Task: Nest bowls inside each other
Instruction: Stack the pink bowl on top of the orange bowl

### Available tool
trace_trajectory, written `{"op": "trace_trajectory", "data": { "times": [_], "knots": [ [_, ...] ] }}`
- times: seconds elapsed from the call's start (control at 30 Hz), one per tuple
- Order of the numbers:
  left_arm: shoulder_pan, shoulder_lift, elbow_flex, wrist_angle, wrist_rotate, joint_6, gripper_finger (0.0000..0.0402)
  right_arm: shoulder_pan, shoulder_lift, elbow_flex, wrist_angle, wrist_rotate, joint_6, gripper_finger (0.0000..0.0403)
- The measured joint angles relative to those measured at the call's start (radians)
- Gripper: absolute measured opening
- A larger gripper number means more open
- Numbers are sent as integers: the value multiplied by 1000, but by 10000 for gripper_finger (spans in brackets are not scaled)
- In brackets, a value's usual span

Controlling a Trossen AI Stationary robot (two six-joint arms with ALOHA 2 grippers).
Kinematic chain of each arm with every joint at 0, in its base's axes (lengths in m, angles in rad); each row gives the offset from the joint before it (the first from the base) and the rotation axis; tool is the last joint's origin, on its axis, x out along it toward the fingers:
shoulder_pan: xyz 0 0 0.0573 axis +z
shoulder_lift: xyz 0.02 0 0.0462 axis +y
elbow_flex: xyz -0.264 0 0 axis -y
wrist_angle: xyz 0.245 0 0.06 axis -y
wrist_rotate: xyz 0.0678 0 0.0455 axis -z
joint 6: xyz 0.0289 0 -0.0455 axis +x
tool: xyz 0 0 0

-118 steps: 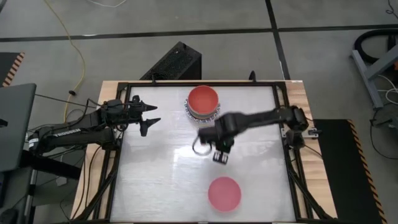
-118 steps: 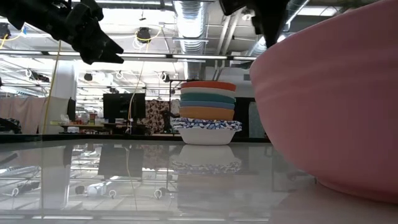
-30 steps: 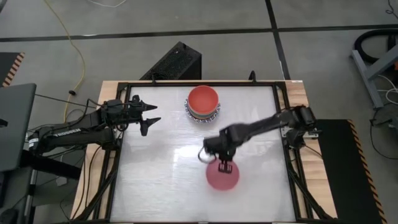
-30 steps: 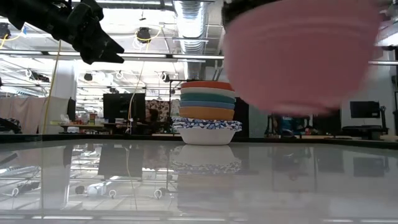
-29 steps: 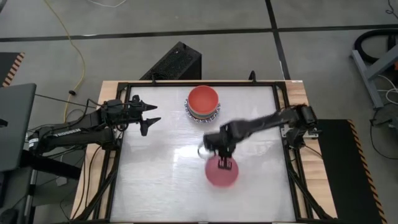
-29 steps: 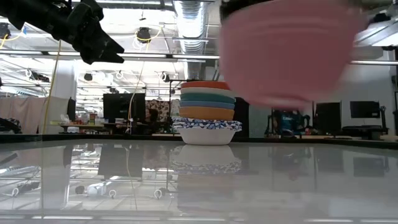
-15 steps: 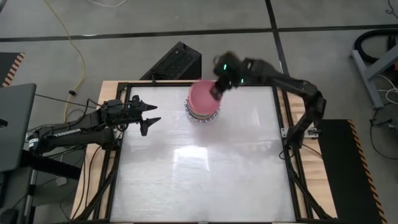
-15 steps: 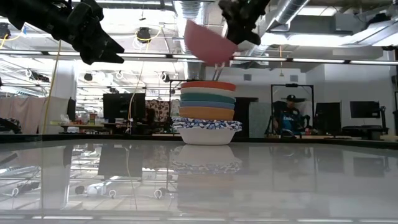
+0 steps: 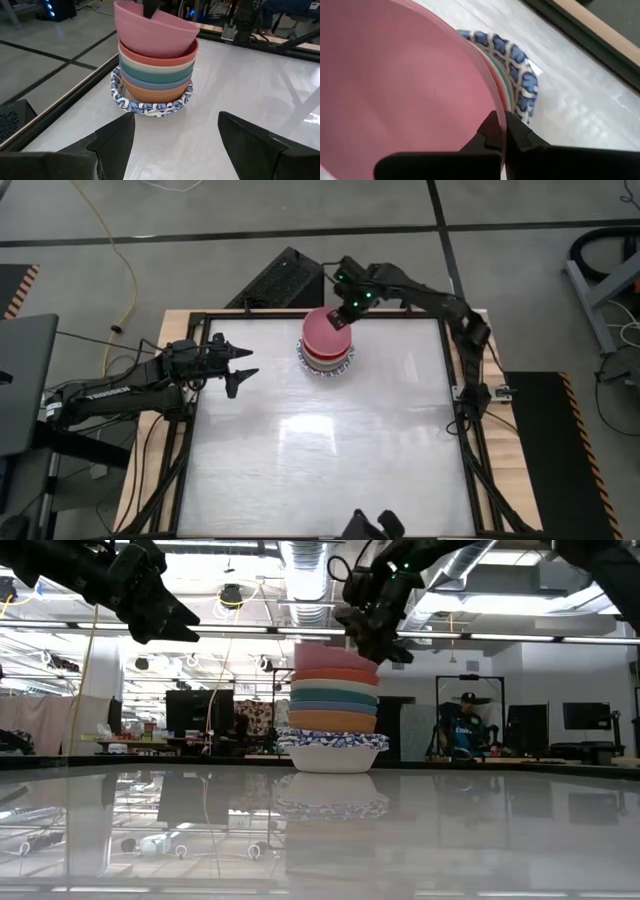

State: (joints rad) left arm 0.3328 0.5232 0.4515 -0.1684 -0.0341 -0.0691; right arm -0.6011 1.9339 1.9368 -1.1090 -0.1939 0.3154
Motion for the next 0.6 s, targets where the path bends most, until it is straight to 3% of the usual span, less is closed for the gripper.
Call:
{"op": "trace_trajectory", "data": {
  "times": [0.17, 0.6],
  "knots": [
    [0, 0, 0, 0, 0, 5, 274, -7, 16, 37, -58, 11, -5, 14],
    [0, 0, 0, 1, 1, -7, 274, 14, 13, 42, -81, 10, -113, 124]
  ]
}}
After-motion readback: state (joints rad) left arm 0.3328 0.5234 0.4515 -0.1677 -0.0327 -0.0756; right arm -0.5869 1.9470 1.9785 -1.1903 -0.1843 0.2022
